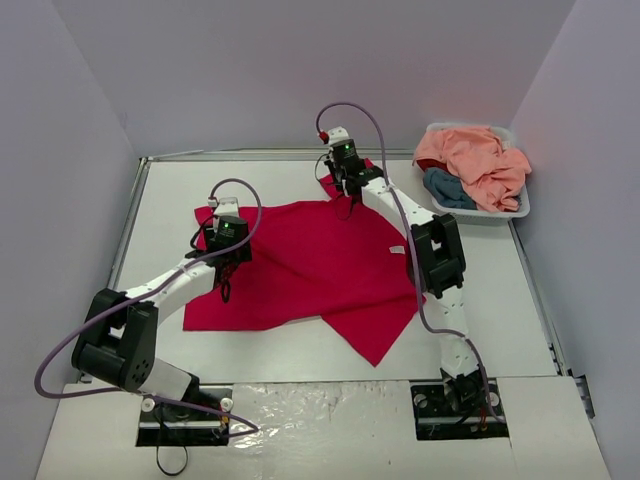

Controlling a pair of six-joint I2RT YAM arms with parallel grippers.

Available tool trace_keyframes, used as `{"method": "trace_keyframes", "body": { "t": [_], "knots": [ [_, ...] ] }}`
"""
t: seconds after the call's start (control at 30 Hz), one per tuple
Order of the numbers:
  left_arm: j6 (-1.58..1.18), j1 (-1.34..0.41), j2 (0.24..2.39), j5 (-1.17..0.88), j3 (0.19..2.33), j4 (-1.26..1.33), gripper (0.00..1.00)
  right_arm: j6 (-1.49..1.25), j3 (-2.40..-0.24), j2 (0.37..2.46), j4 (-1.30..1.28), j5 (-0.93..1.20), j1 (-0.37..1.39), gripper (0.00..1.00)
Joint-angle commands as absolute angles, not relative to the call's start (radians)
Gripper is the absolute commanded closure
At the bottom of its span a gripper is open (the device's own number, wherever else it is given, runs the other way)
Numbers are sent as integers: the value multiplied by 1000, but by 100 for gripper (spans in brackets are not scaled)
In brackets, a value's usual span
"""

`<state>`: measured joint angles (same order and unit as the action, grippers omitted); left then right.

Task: Fold and stack the t-shirts
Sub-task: Flatten out the tshirt

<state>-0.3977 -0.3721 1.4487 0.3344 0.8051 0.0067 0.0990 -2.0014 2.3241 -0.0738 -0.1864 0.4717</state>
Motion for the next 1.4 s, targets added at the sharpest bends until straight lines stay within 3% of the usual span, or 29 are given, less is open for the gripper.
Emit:
{"method": "trace_keyframes", "body": {
  "t": [0.0, 0.07, 1.37],
  "knots": [
    [-397, -377, 1408, 353, 801, 31, 48, 37, -1968, 2246, -77, -212, 430, 90],
    [-399, -377, 1410, 356, 801, 31, 48, 22, -1964, 2246, -83, -210, 408, 100],
    [-400, -377, 1408, 373, 798, 23, 47, -60, -1983, 2460, -144, -130, 322, 100]
  ]
}}
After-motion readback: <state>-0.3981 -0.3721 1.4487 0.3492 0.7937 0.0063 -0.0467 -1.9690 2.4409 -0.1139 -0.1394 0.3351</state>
